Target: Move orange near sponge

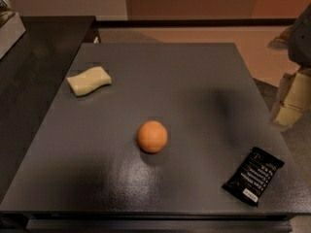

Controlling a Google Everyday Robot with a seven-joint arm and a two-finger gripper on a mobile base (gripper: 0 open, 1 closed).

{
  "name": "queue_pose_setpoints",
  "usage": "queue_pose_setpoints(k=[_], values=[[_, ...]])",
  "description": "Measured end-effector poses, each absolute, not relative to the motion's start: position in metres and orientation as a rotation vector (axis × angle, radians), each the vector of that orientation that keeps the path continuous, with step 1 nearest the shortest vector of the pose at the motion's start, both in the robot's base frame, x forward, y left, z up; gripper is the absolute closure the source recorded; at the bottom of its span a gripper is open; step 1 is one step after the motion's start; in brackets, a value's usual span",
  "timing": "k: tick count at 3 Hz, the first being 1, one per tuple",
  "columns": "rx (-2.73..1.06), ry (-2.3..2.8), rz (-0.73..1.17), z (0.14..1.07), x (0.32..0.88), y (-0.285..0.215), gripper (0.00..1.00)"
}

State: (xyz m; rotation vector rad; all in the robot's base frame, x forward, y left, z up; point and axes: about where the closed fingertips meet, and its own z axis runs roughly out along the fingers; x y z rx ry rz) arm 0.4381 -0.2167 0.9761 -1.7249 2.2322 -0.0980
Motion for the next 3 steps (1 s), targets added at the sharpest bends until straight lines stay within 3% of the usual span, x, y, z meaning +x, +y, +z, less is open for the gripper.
queue_pose_setpoints(k=[3], values=[[-1.768, 2.120, 0.004, 0.972, 0.434, -0.186, 0.00]])
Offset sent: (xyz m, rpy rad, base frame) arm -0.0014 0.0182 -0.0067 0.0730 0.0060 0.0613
